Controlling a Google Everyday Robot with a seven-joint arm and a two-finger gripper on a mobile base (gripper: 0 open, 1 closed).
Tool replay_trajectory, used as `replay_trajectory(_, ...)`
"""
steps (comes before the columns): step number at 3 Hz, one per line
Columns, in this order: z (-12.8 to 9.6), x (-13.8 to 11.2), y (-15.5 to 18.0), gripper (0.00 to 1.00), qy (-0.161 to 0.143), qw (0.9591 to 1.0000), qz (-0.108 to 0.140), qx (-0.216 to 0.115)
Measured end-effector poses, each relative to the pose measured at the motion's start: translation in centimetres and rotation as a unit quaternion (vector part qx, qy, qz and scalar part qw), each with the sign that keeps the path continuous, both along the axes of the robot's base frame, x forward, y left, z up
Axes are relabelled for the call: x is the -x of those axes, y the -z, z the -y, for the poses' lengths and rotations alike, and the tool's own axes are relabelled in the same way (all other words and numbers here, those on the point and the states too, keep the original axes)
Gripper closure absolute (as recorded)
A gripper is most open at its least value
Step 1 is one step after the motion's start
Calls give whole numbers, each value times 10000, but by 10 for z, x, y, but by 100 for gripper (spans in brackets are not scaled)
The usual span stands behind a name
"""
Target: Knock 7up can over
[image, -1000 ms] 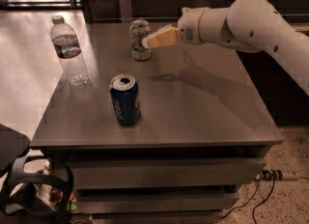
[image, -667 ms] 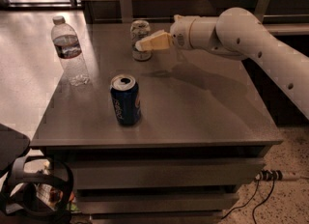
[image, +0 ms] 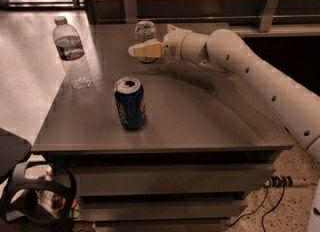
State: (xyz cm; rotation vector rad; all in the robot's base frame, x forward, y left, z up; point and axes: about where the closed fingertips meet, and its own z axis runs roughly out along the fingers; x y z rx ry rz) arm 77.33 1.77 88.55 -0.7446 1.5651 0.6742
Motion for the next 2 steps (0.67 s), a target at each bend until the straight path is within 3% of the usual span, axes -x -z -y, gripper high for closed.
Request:
replay_trajectory(1, -11, -5, 4, 23, -44, 9998, 47, -166)
replay_trajectory(2, -16, -5, 5, 54, -76, 9998, 47, -179)
